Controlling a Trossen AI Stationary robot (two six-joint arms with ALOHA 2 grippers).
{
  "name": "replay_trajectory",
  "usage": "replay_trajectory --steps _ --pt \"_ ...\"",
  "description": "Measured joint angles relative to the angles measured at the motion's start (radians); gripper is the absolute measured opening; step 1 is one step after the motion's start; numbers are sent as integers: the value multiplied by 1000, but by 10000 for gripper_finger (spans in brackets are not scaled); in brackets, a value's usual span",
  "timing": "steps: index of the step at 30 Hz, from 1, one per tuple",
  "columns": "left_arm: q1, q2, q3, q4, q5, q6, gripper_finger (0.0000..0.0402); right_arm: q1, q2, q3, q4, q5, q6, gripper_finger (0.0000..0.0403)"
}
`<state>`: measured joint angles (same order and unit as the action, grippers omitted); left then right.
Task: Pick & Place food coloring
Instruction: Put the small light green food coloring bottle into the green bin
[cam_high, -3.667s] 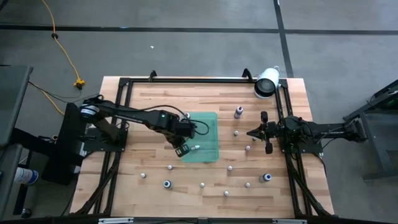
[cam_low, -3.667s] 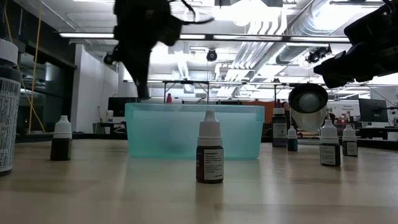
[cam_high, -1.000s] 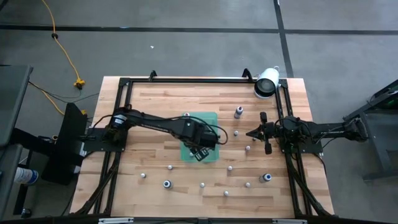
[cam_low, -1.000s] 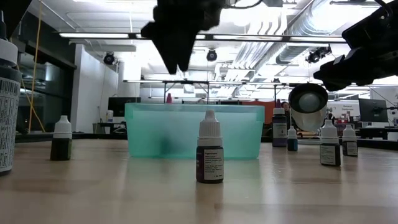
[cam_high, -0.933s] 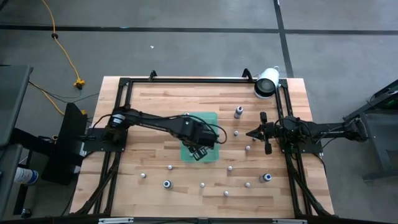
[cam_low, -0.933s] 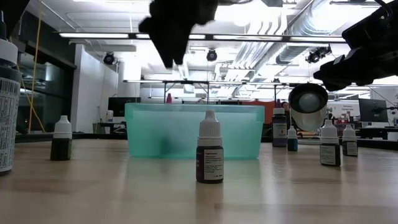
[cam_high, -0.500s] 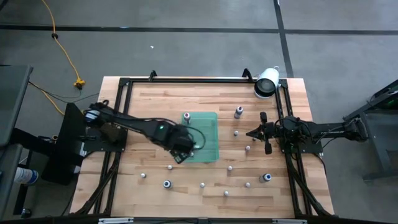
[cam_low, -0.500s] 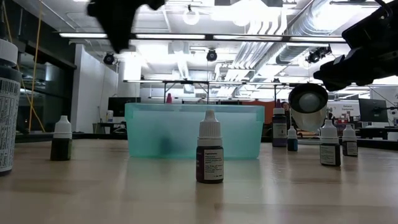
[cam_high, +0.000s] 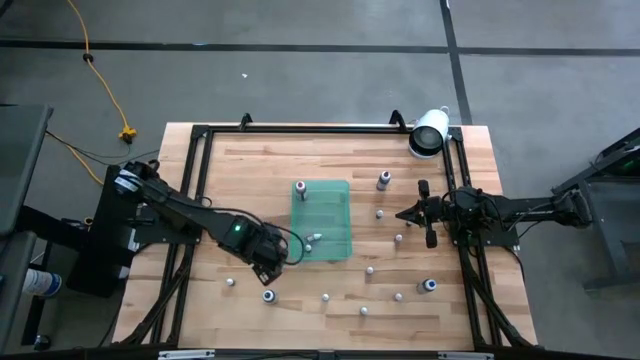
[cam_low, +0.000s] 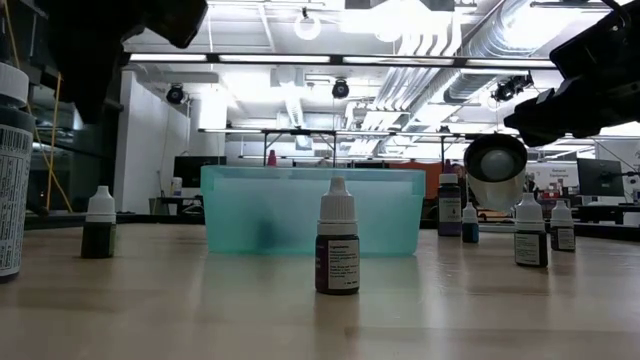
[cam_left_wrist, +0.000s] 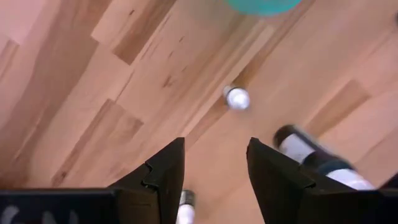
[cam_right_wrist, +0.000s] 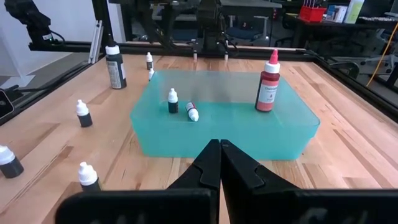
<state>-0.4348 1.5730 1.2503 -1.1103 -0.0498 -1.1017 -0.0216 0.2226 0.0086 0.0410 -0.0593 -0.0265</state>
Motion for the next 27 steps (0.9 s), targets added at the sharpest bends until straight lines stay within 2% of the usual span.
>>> replay_trajectory --steps 14,27 --pt "-7 28 -87 186 -6 105 163 0 0 0 1 0 0 0" --pt "-26 115 -89 221 -9 193 163 0 0 0 0 0 0 0"
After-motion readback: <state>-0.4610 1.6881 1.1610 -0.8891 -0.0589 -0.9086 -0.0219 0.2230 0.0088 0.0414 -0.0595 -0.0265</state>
